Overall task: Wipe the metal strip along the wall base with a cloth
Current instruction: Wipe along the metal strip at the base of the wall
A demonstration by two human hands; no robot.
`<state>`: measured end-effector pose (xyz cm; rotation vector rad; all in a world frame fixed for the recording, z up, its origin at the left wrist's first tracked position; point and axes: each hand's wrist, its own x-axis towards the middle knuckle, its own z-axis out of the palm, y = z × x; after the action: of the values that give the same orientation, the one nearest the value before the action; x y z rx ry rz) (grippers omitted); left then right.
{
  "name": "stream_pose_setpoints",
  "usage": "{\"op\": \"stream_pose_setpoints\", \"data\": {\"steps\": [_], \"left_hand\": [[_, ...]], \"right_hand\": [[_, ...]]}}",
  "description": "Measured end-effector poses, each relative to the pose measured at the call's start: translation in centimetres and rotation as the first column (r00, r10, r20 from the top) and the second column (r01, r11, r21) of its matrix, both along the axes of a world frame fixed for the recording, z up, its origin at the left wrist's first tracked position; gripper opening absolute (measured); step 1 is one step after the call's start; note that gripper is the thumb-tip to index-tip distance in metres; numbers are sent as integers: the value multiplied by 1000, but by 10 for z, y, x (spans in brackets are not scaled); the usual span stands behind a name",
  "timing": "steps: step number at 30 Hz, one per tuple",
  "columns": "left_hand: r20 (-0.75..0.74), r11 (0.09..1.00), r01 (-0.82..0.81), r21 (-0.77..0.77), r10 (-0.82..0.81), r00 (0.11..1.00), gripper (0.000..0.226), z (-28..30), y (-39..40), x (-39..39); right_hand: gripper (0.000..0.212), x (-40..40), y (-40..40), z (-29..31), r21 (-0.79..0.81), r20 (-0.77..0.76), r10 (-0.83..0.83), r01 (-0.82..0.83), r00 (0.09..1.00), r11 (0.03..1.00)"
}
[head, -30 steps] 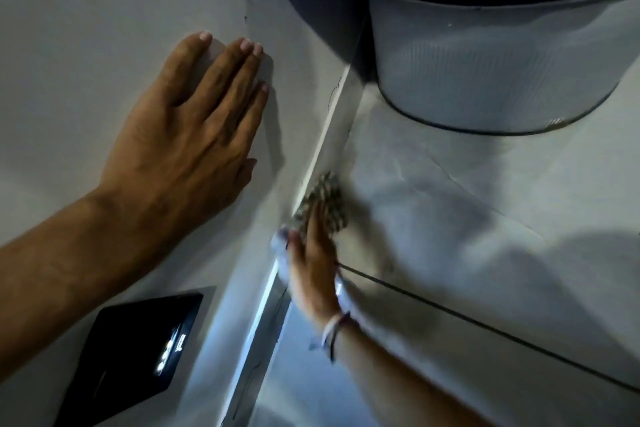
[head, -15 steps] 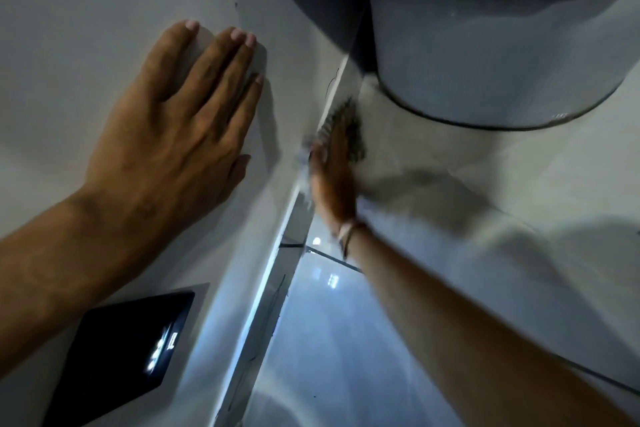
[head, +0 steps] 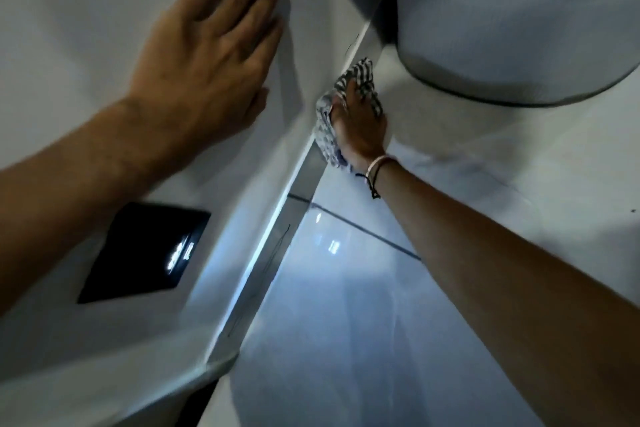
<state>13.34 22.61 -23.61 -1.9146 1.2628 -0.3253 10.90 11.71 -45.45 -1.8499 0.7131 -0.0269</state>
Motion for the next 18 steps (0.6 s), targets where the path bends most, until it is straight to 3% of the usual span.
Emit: {"op": "stream_pose_setpoints", "data": {"steps": [2, 4, 7, 9, 12, 15, 18], "left_hand": [[-44, 991, -76, -111, 72, 996, 75, -3, 15, -15], [-69, 968, -103, -229, 90, 994, 71, -10, 46, -32], [-17, 928, -127, -350, 129, 992, 65, -24, 113, -64], [-53, 874, -198, -443, 194, 980, 69, -33, 152, -90], [-83, 827, -247, -505, 238, 968, 78, -39, 201, -125], [38, 847, -152, -509, 198, 979, 86, -43, 220, -133], [98, 854, -123, -506, 198, 975, 85, -47, 215, -130]], "right_hand": [[63, -38, 53, -3, 36, 87, 4, -7, 996, 999], [60, -96, 123, -5, 183, 133, 27, -51, 991, 982], [61, -193, 237, 11, 403, 124, 234, -264, 964, 876], [67, -224, 274, 24, 453, 99, 342, -348, 934, 820], [64, -199, 248, 15, 416, 110, 264, -286, 958, 863], [59, -131, 176, 1, 268, 126, 37, -70, 991, 961], [58, -92, 152, 0, 342, 173, -89, 25, 981, 939]]}}
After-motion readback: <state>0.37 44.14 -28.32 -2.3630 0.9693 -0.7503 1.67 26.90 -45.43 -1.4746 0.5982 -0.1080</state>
